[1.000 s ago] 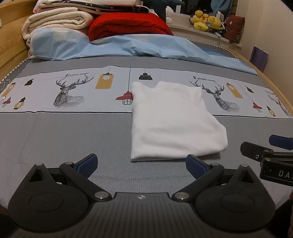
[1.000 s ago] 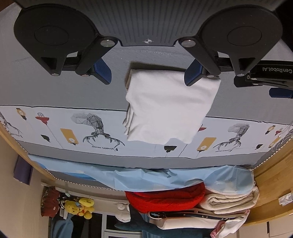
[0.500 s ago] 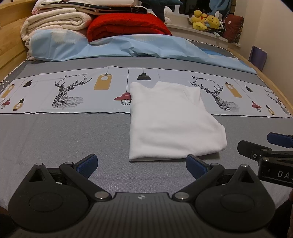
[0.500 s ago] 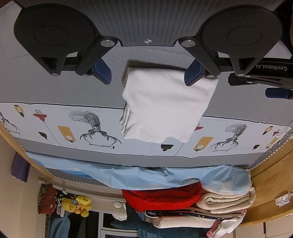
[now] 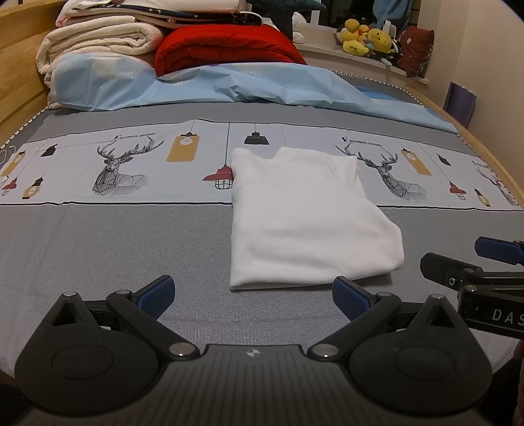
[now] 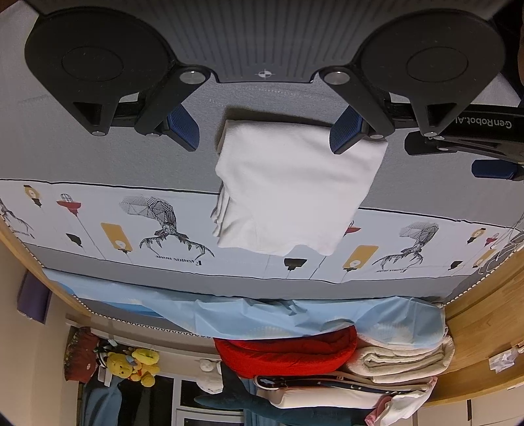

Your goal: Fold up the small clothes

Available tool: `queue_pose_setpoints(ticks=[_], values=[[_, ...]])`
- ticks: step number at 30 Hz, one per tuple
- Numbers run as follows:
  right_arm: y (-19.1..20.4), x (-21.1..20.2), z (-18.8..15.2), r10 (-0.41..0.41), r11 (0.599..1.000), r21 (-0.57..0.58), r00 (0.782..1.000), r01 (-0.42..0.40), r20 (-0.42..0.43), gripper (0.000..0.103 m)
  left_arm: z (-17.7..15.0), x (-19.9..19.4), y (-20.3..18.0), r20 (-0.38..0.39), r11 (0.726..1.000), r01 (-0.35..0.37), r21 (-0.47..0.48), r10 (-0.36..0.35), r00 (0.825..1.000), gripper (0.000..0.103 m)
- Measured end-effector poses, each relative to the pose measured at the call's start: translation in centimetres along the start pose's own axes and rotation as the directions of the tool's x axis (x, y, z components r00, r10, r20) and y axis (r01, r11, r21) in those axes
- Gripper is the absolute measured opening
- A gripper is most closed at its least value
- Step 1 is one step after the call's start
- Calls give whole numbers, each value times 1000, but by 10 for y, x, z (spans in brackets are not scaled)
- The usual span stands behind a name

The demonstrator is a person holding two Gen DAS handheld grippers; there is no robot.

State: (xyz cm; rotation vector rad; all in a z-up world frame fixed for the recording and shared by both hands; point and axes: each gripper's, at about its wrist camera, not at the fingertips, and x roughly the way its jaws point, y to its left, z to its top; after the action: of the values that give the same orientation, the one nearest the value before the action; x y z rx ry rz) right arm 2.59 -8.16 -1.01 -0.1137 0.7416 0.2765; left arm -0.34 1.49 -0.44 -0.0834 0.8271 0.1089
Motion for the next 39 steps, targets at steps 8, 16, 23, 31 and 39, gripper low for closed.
queue_pose_setpoints(ticks=[8,16,23,31,39], values=[[1,0,0,1,1000,-2,1000,-1,-1,88,0,-1,-1,1,1000,1,4,-1,1000,102],[1,0,0,1,1000,-2,1000,-1,-1,88,1,0,0,1,1000,3,5,-3,1000,102],[1,1,-1,3,1000,-5,1000,-3,-2,88,0,0,0,1,1000,3,4,-3,1000,102],[0,0,-1,4,1000,-6,1000,-4,-3,88,1,-1,0,4,1000,5,9,-5,1000,102],[1,0,-2,4,1000,-6,1000,-4,-2,88,0,-2,1,10,1000,10,16,-10,1000,102]])
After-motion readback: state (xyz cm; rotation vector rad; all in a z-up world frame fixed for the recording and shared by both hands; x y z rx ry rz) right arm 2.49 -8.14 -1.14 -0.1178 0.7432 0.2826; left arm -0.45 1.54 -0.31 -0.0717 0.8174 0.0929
